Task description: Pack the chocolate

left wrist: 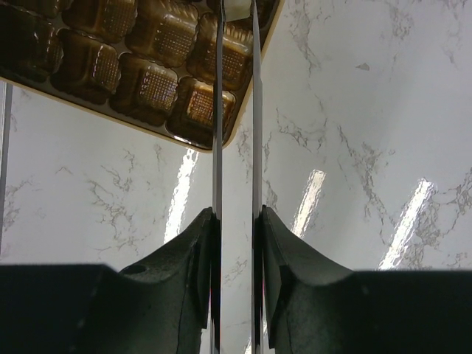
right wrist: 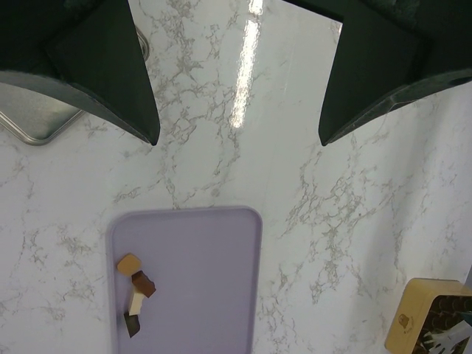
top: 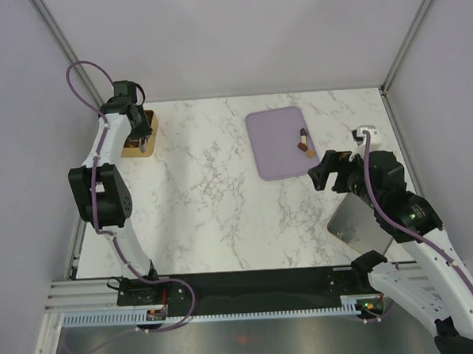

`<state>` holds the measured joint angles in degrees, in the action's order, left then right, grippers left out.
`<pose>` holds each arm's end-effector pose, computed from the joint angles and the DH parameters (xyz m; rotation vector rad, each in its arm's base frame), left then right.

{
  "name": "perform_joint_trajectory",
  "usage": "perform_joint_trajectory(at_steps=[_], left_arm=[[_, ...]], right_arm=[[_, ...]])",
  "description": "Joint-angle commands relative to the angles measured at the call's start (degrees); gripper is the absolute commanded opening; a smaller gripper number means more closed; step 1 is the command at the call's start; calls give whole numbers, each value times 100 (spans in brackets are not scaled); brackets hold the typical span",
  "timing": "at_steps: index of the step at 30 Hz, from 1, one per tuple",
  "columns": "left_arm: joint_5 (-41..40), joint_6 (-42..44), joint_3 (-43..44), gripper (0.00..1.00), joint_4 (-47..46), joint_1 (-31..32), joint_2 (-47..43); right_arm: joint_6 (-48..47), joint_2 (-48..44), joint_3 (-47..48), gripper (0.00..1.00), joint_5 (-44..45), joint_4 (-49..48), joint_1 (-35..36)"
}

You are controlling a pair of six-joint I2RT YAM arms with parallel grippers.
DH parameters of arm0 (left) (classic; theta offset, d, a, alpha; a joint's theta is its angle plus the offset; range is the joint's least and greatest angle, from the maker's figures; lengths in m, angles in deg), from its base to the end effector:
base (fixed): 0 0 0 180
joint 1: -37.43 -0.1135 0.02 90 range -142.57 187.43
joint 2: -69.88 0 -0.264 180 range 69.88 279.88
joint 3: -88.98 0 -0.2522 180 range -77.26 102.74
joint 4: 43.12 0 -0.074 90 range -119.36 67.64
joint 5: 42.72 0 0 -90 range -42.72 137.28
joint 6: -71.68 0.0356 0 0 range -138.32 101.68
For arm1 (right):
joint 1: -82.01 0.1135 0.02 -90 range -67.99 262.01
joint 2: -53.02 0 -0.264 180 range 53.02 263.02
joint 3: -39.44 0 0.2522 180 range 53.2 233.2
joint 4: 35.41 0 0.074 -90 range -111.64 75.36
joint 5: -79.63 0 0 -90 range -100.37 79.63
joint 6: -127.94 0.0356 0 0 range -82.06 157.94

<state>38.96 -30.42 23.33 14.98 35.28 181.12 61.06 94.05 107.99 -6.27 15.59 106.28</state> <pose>0.4296 0.0213 0.2838 -0.3697 2.4922 0.1136 0.1332 0.0573 0.3597 0.0270 2.0092 0.4636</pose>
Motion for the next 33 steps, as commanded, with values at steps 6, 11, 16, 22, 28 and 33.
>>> perform_joint_trajectory(at_steps=[6, 11, 16, 22, 28, 33], left_arm=[[-162, 85, 268, 41, -162, -13, 3], [-100, 76, 215, 46, -162, -5, -85], [67, 67, 162, 47, -162, 22, -313], [348, 50, -66, 48, -171, 389, -867], [348, 85, -453, 48, -267, 1400, -1490], [348, -91, -532, 48, -521, 2699, -1676]], right_arm=[[-70, 9, 6, 98, 161, -181, 16], [-53, -17, 15, 98, 161, -173, 16], [-44, -61, 67, 98, 161, -94, 16], [-88, -96, 199, 97, 267, 56, 7], [-44, -263, 199, 98, 267, 179, 16], [0, -377, 217, 98, 223, 293, 16]])
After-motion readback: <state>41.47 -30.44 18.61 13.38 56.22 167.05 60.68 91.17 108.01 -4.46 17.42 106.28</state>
